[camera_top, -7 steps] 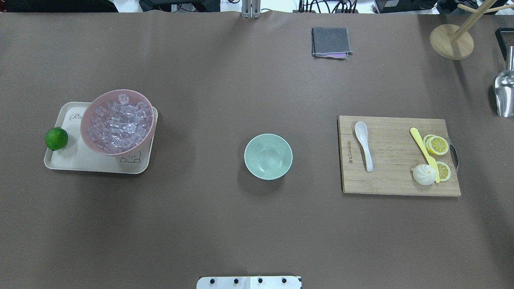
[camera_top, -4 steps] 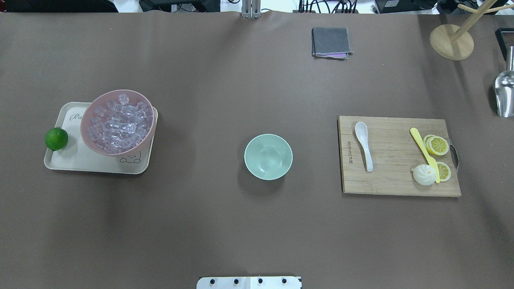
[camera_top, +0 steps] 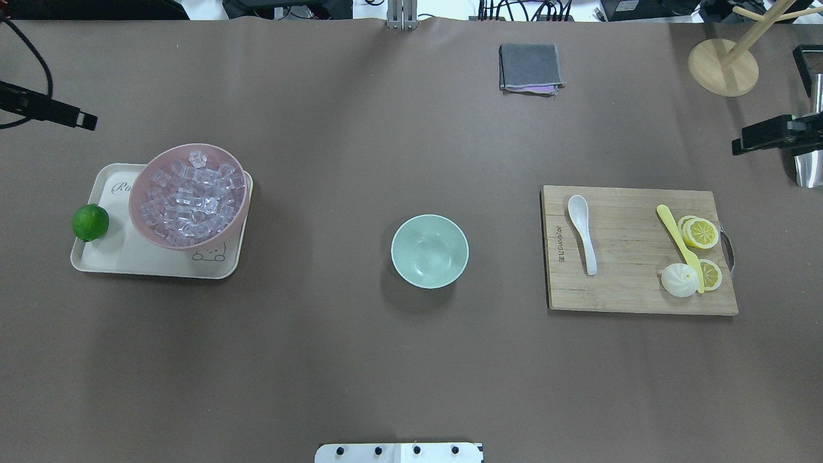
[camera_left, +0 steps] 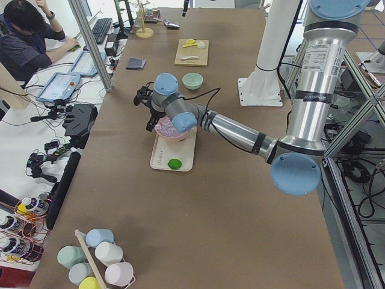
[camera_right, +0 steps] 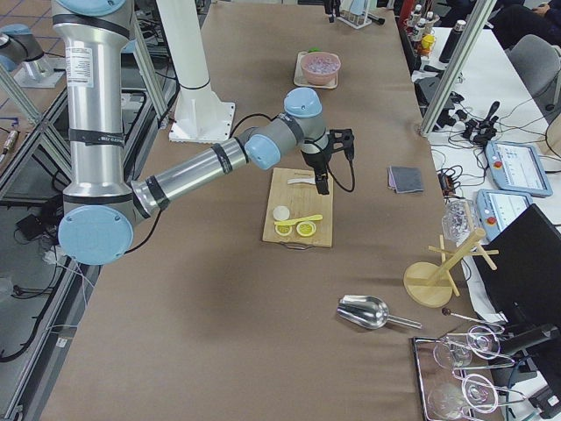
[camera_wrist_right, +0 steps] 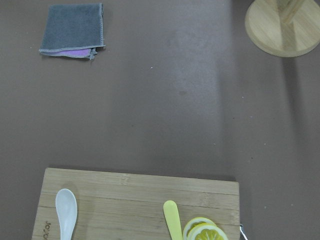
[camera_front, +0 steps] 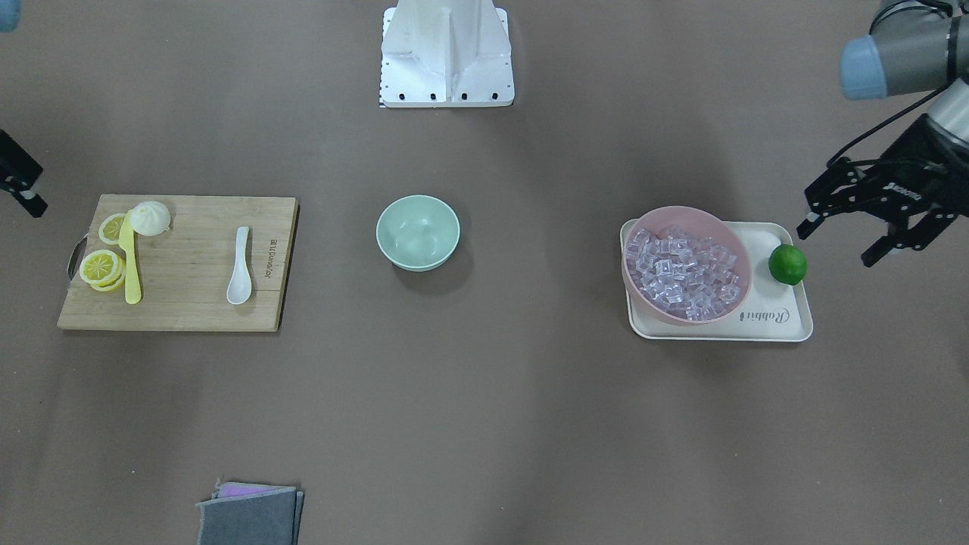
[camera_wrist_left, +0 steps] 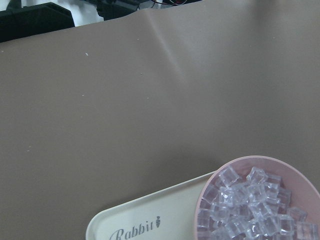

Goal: Put spoon and ice into bowl

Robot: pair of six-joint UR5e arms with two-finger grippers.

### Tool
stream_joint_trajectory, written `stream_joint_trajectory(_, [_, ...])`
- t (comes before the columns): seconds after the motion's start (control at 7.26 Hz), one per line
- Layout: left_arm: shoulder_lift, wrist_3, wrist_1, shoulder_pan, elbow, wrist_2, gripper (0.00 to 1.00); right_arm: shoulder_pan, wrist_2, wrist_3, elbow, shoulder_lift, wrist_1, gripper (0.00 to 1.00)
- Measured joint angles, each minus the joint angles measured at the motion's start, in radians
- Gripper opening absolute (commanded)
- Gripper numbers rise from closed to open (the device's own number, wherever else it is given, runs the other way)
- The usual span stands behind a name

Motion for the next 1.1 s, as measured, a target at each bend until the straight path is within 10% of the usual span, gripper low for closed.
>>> stream_joint_trajectory(0.41, [-0.068, -0.164, 0.000, 0.168, 0.004, 0.151, 0.99, -0.156, -0.160, 0.149, 0.018, 0.022, 0.001, 1.00])
stream_joint_trajectory(1.1, [-0.081, -0.206, 0.002, 0.328, 0.027, 0.368, 0.79, -0.183, -0.181, 0.164, 0.020, 0.027, 0.002, 1.00])
